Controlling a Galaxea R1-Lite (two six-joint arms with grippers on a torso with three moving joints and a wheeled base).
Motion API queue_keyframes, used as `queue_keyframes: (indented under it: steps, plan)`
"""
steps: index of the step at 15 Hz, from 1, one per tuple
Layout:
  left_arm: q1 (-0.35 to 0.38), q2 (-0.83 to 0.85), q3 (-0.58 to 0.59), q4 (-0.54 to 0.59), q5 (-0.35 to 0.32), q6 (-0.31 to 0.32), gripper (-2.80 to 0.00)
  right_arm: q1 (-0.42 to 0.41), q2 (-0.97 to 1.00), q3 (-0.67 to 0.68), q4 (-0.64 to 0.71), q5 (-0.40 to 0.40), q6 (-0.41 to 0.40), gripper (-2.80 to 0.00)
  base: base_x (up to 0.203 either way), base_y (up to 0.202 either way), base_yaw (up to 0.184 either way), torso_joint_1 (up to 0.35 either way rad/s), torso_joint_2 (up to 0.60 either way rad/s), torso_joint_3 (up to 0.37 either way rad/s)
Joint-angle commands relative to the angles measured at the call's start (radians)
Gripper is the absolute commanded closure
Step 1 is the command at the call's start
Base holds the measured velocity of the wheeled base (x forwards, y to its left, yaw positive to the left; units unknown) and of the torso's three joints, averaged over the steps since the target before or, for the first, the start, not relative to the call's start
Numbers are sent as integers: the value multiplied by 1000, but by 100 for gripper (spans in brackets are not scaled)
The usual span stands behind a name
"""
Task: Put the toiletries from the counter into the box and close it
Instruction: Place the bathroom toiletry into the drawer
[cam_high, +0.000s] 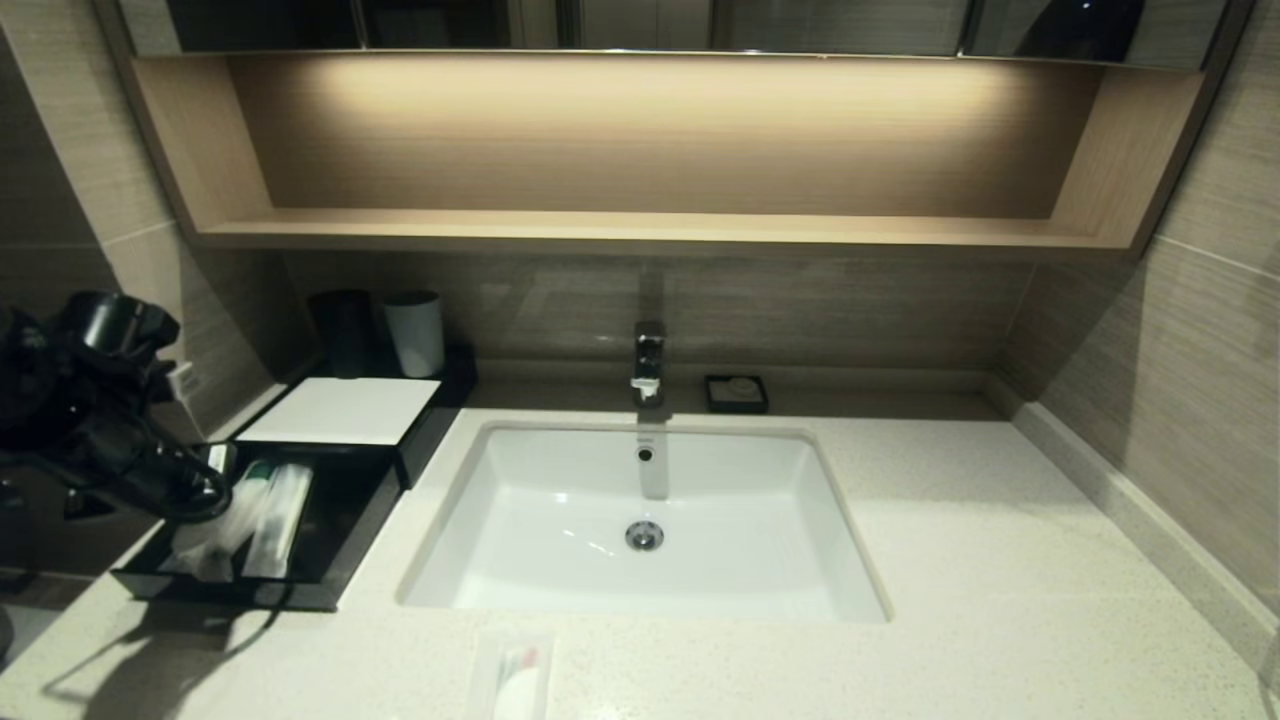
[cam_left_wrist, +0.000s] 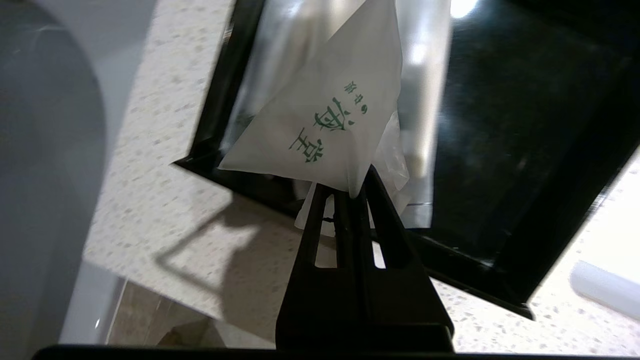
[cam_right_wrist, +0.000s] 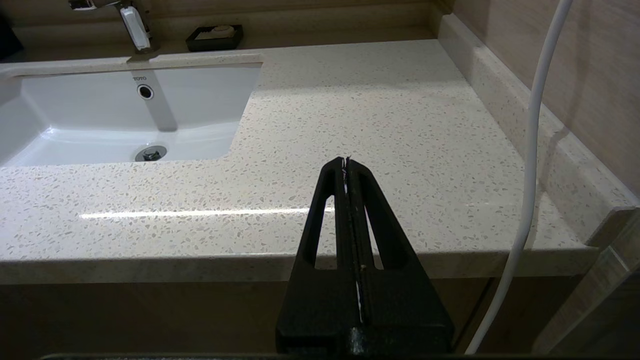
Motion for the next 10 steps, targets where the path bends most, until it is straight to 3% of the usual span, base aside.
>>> queue_keyframes:
  steps: [1, 6, 10]
  plan:
    - [-2, 49, -25, 4, -89, 23, 0, 0, 2, 0, 0, 0, 1, 0, 0, 0, 0, 0, 0, 0]
    - [-5, 96, -28, 31, -238, 78, 0, 0, 2, 0, 0, 0, 1, 0, 0, 0, 0, 0, 0, 0]
    - [-25, 111, -27, 76, -306, 81, 0, 0, 2, 0, 0, 0, 1, 0, 0, 0, 0, 0, 0, 0]
